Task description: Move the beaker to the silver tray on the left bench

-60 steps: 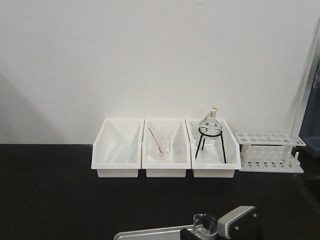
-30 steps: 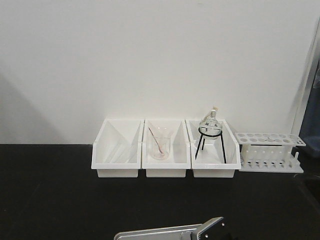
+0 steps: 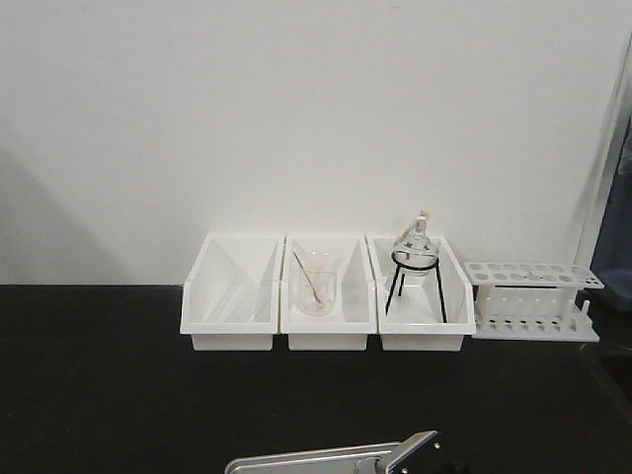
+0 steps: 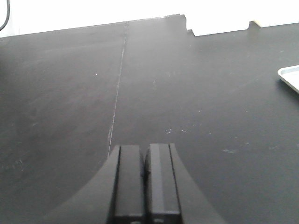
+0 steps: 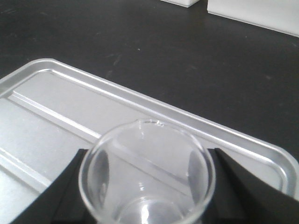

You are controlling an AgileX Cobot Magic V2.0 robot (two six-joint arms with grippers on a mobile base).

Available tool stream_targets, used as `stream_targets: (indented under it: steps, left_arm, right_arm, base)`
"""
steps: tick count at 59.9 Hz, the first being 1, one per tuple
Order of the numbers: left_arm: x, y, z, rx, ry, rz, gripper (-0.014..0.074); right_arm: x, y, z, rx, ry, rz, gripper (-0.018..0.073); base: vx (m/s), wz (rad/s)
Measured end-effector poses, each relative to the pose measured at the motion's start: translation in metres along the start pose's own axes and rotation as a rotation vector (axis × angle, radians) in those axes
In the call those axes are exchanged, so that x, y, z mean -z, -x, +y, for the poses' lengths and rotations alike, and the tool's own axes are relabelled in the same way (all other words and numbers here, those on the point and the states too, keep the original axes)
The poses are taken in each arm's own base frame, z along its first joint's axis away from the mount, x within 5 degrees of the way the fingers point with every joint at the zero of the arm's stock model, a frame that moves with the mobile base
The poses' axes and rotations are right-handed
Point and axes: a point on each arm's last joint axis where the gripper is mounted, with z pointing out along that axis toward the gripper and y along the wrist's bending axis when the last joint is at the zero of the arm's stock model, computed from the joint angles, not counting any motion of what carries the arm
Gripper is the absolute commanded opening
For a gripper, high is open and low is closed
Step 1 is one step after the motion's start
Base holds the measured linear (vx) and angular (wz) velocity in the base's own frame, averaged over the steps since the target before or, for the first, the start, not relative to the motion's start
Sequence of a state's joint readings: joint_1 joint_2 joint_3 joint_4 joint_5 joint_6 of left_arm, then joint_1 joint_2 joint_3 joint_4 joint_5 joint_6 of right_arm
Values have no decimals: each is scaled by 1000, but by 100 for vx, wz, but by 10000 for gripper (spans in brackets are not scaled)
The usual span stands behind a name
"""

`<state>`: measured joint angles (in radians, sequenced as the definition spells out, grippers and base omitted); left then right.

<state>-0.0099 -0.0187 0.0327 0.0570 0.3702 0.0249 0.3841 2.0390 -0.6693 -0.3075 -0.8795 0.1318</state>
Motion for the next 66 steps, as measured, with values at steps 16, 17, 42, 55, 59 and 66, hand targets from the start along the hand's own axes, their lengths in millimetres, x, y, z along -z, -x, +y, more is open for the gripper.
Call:
stream_targets:
  steps: [16, 17, 42, 55, 59, 66]
  left_arm:
    - [0, 0, 0, 0, 0, 0, 1]
    - [0, 0, 0, 0, 0, 0, 1]
    - [0, 0, 0, 0, 0, 0, 1]
    - [0, 0, 0, 0, 0, 0, 1]
    - [0, 0, 0, 0, 0, 0, 1]
    - [0, 0, 0, 0, 0, 0, 1]
  right_arm:
    - [0, 0, 0, 0, 1, -5, 688]
    - [0, 1, 0, -1, 1, -7, 696]
    - [67, 111, 5, 38, -51, -260, 372]
    - [145, 146, 9, -13, -184, -120, -17]
    - [173, 150, 10, -19, -230, -76, -17]
    - [209, 152, 13, -29, -286, -37, -15]
  base:
    - [0, 0]
    - [0, 0]
    - [0, 0]
    - [0, 0]
    - [0, 0]
    - [0, 0]
